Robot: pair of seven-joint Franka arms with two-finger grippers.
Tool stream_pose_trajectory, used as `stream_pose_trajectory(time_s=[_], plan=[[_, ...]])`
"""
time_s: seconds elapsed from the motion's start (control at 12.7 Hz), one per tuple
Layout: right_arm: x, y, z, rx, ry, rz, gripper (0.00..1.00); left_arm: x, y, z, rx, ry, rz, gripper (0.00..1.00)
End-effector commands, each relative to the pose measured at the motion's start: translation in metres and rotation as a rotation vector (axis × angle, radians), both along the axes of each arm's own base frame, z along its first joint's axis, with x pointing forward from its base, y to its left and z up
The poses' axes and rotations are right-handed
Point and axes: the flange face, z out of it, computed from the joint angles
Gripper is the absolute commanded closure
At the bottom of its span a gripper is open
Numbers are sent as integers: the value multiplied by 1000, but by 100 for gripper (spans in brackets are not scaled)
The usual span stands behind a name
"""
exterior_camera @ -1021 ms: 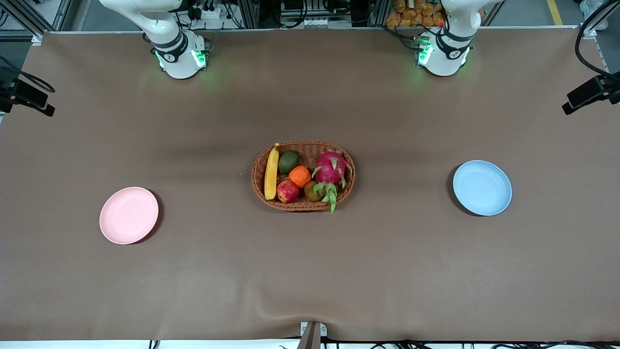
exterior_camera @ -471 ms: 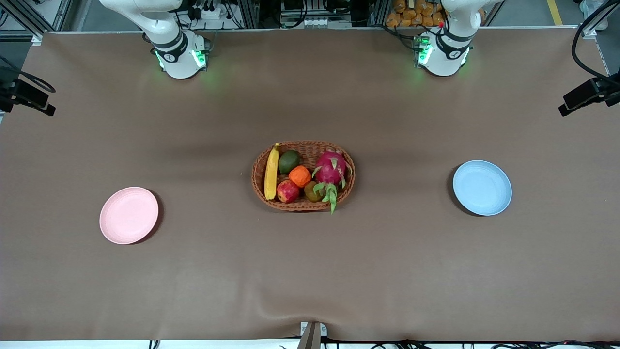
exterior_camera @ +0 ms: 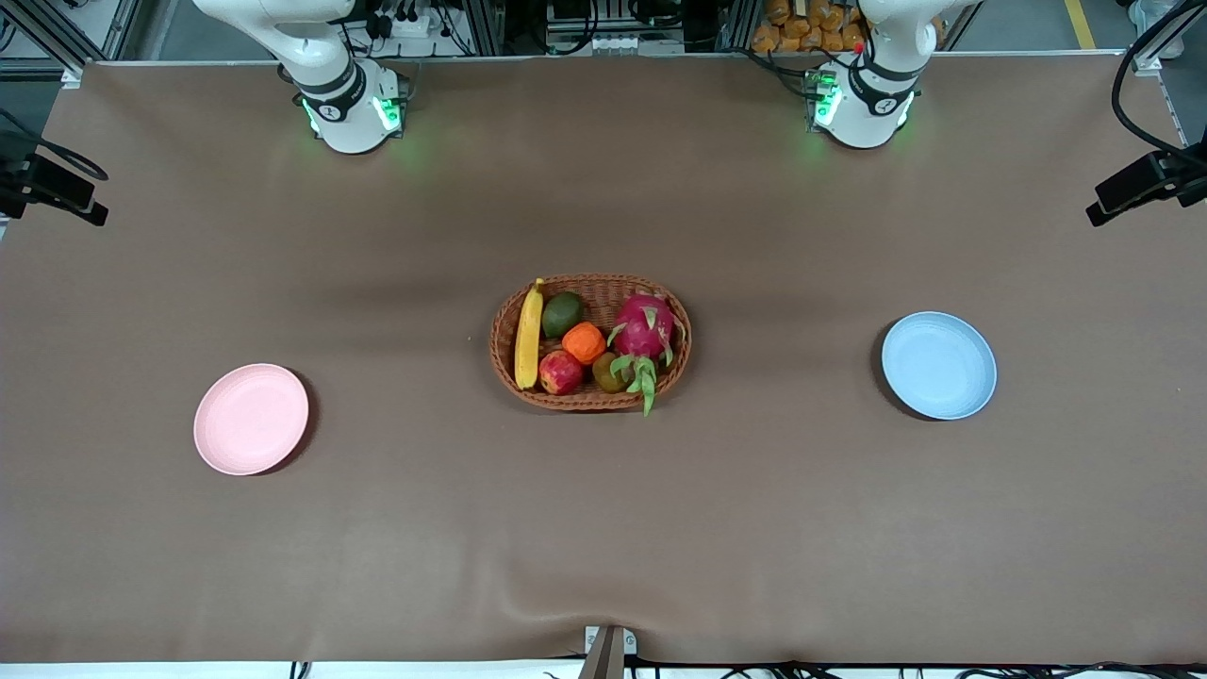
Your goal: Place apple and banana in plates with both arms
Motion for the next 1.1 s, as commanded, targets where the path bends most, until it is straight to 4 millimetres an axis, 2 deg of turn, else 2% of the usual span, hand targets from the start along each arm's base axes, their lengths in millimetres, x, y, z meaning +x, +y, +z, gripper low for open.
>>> stream_pose_trajectory(time_s=[0.0,1.02], plan=[[0,3,-1,-13,12,10,0,-2,-2,4,8,7,-11,0],[8,14,-11,-12,19,31,0,-4,0,4,5,16,-13,0]])
